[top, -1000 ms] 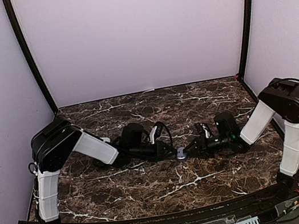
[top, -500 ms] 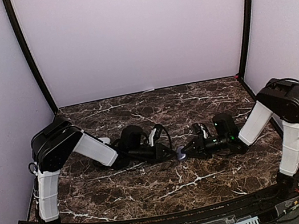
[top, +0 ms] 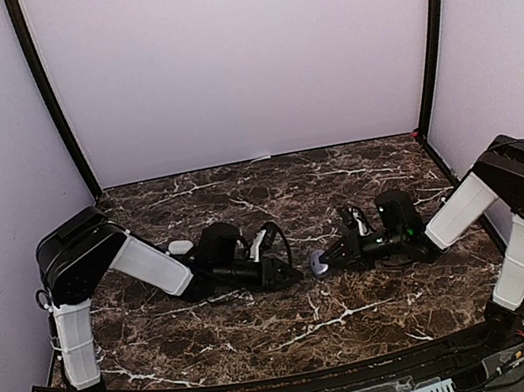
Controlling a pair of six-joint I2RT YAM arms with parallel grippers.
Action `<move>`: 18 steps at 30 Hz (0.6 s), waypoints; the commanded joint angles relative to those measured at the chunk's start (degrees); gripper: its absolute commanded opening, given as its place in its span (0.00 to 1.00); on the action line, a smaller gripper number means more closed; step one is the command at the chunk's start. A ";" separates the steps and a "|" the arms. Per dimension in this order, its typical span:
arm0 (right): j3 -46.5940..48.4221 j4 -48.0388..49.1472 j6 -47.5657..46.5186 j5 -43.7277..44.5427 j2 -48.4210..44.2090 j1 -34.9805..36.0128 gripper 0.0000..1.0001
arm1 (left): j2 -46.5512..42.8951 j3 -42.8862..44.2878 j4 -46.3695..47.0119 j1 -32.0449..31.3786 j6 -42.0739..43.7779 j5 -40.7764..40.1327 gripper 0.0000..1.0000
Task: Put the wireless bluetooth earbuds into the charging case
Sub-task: Pick up the charging case from the center of the board, then pass from the right arm to the left
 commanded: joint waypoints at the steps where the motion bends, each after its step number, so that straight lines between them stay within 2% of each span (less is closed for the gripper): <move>1: 1.74 -6.48 -9.52 0.75 -5.98 0.43 0.18 | -9.49 -4.59 0.28 1.85 4.92 2.24 0.41; 4: 2.73 -10.51 -16.30 -0.49 -9.60 1.10 0.16 | -14.34 -7.66 -0.54 2.38 10.01 4.20 0.49; 7: 5.31 -18.49 -25.98 -0.52 -15.81 4.02 0.15 | -19.87 -10.97 -1.41 2.40 16.68 6.29 0.57; 10: 8.03 -23.44 -32.88 0.63 -19.57 8.88 0.15 | -26.68 -15.88 0.60 2.31 21.20 6.83 0.59; 15: 11.40 -29.09 -41.10 7.89 -24.99 15.77 0.16 | -40.94 -24.82 3.43 2.18 28.15 3.71 0.64; 16: 12.17 -30.12 -42.71 9.19 -25.91 17.11 0.17 | -43.24 -26.47 3.96 2.06 29.43 3.07 0.71; 18: 13.17 -31.21 -45.20 12.53 -27.49 19.39 0.18 | -46.41 -30.29 8.26 1.80 31.80 2.00 0.90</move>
